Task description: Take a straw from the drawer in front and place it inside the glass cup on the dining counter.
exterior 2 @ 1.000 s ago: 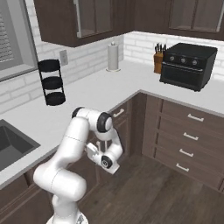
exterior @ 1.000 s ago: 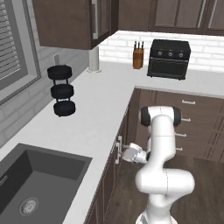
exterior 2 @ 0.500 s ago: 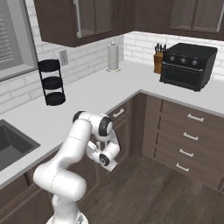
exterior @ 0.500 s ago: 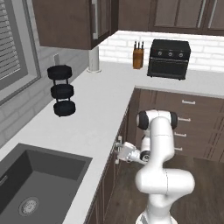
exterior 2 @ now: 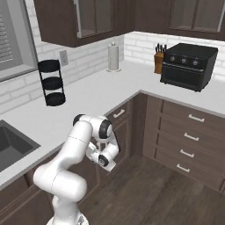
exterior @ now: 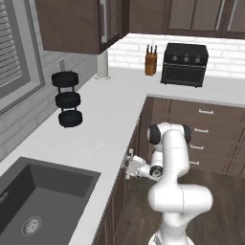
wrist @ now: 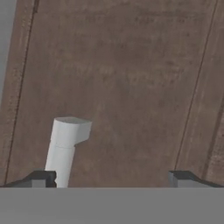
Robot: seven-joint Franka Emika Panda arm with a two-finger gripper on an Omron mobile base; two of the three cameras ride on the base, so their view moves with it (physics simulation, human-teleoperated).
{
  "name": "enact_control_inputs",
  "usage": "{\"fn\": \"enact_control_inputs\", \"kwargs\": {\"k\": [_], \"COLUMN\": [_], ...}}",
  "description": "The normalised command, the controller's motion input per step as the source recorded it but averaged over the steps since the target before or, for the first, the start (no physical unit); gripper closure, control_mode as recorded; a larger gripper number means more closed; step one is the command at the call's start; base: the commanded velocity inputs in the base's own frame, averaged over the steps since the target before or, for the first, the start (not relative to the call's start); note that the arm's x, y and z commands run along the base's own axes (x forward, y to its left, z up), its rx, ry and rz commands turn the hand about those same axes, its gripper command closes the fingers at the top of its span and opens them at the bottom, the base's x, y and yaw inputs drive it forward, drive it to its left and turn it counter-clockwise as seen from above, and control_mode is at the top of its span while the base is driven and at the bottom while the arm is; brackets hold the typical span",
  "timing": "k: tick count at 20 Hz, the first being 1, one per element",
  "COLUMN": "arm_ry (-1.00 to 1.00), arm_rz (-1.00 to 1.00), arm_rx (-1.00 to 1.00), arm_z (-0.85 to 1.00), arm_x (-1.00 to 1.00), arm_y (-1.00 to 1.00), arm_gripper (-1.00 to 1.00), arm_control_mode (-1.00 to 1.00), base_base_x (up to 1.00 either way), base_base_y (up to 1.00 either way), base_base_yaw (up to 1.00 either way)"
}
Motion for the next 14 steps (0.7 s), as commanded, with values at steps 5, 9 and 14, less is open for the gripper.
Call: {"fn": "enact_control_inputs", "kwargs": {"k": [5,9,14], "arm_ry": [-0.04,-0.01,0.0], "arm_rz": [0.0,-0.01,-0.04], "arm_rx": [-0.01,-0.03,-0.04], "arm_z": [0.09,0.21,0.34], "arm_x": [-0.05,-0.01,-0.12], "arm_y": [0.18,0.26,0.21], "arm_gripper": [-1.0,-1.0,-1.0], "arm_control_mode": [-1.0,-1.0,-1.0], "base_base_x": [0.0,0.0,0.0], "base_base_y": [0.0,0.0,0.0], "base_base_yaw": [0.0,0.0,0.0]}}
